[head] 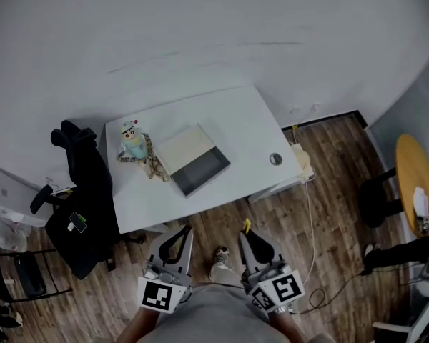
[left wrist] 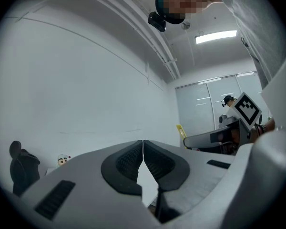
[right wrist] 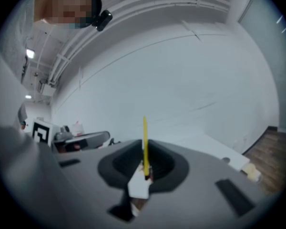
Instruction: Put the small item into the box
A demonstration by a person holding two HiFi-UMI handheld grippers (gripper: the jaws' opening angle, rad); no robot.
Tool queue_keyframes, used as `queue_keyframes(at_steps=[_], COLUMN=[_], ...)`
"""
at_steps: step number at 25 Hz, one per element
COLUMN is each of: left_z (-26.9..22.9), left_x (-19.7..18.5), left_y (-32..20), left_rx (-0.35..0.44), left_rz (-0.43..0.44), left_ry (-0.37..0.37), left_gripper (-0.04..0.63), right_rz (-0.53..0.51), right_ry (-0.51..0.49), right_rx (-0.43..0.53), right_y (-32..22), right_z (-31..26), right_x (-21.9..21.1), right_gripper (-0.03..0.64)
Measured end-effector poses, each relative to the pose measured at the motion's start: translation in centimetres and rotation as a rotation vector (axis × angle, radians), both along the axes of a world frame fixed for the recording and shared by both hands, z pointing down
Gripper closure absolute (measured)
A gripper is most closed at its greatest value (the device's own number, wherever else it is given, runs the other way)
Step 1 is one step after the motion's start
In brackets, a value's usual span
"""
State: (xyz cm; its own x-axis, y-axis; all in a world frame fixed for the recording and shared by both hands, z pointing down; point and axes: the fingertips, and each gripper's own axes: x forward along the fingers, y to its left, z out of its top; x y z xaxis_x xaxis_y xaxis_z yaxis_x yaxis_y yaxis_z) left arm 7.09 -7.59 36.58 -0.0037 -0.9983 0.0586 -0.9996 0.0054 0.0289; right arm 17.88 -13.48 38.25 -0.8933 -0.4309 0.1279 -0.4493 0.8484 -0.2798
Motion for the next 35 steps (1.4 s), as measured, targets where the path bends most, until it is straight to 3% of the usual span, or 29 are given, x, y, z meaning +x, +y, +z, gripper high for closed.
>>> queue_keyframes(at_steps=[18,29,35], left_z=[0.5,0.6,0.8], left_x=[-0.9,-6.3,-9.9], left_y=[-3.9,-6.3,-8.6], left_rx=[-0.005,0.015,0.013], left_rz=[-0.203,-0.245,-0.248], left_ry=[-0.003,0.008,0.034], left_gripper=[0.560,0.560,0.560], right_rz=[-0.212,-0.298,-0.288], right_ry=[0.036,0.114,0.176], right_rx=[0.010,0.089,0.091], right_y=[-6.1,-8.1,-10.9], right_z=[1.4,1.9,2.2], right_x=[-1.5,-7.2,-10.7], right_gripper=[0.557,0.557,0.557])
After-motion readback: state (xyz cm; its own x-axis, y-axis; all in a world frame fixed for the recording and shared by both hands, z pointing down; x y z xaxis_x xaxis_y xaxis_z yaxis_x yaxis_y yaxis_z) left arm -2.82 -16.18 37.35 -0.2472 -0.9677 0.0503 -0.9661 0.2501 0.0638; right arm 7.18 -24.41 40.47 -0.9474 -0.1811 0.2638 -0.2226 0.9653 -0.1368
